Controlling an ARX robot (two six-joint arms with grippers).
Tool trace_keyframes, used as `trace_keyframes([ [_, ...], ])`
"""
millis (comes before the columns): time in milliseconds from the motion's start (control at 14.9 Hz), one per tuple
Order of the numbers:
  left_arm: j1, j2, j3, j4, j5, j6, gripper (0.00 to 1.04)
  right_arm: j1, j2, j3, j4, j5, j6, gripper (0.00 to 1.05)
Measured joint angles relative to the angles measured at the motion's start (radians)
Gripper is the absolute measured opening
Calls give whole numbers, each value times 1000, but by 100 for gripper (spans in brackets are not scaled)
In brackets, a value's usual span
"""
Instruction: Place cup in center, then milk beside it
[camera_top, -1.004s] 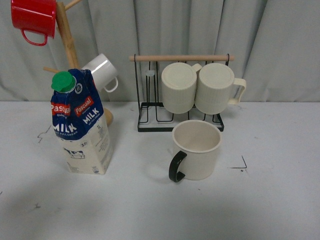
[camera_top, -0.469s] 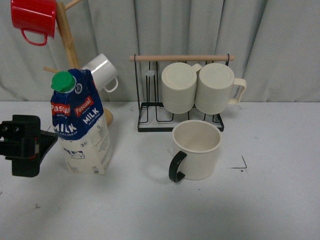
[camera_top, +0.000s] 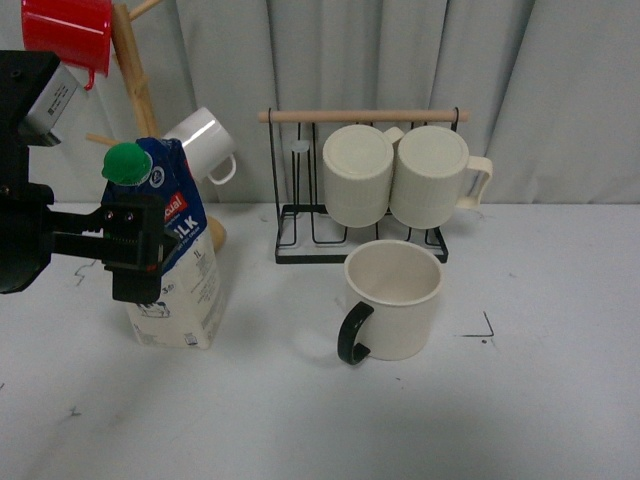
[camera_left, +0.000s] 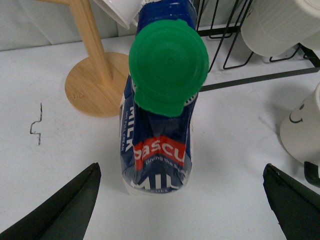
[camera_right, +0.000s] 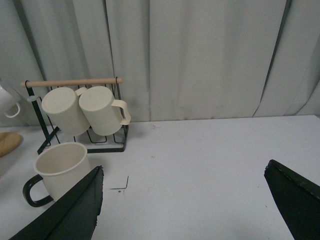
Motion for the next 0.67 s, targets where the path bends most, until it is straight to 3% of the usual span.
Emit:
trace_keyframes([
  [602,6,205,125,96,-64,-73,98,0,0,0,0,0,0,98],
  [669,13,224,142,99,-85,-91,90,0,0,0,0,0,0,98],
])
